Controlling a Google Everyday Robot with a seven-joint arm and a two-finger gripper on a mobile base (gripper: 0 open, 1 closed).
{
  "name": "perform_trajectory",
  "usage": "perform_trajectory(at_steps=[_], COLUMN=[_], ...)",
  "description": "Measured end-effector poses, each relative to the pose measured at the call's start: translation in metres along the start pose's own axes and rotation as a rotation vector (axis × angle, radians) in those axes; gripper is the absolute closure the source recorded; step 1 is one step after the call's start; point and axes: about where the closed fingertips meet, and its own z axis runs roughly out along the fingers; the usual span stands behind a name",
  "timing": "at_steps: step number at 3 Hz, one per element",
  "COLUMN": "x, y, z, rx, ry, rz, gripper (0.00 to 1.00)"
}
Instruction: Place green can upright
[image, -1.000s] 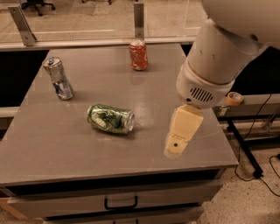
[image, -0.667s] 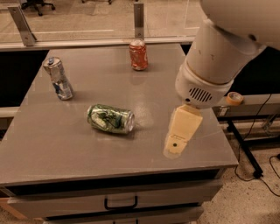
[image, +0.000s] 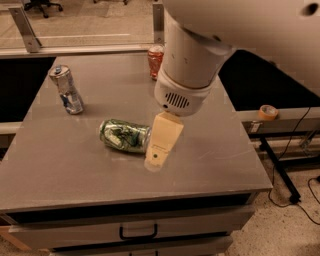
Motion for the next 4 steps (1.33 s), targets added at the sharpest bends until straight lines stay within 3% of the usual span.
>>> perform_trajectory(at_steps=[2,3,4], x=[-0.053,-0.077,-0.095], y=[0.003,-0.004,-0.006], z=[0.046,0.064,0.079], rx=[0.035,0.041,0.013], ry=[0.014,-0.008,-0.01], rz=[0.063,0.044,0.026], gripper=[0.0,0.0,0.0])
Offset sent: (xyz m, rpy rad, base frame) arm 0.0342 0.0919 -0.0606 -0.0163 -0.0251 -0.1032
